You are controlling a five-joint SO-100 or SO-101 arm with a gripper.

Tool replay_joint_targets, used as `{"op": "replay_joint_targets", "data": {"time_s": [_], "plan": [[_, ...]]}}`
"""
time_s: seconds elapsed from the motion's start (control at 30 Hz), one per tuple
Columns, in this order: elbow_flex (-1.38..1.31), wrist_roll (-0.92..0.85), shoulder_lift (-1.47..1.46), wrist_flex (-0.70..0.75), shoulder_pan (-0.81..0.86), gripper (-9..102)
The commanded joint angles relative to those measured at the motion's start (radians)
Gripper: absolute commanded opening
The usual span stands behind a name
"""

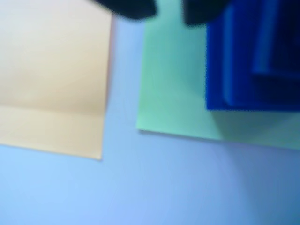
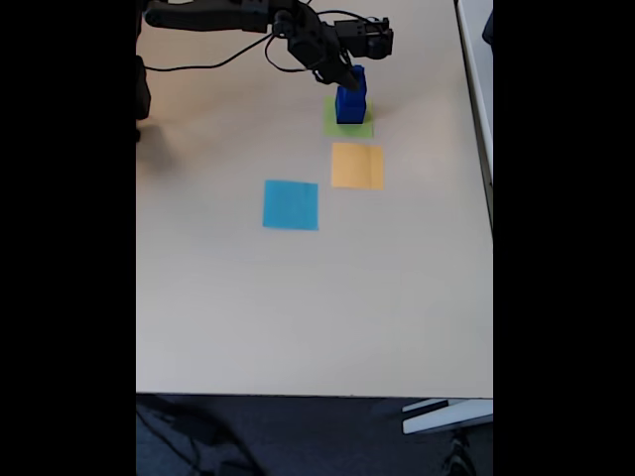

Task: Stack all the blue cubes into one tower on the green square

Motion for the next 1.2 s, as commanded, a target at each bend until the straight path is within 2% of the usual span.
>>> {"op": "replay_joint_targets", "data": {"time_s": [0.0,1.17], "plan": [[-0.058,-0.003,0.031,-0.023,0.008,0],[-0.097,0.003,-0.011,-0.064,0.0,0]]}}
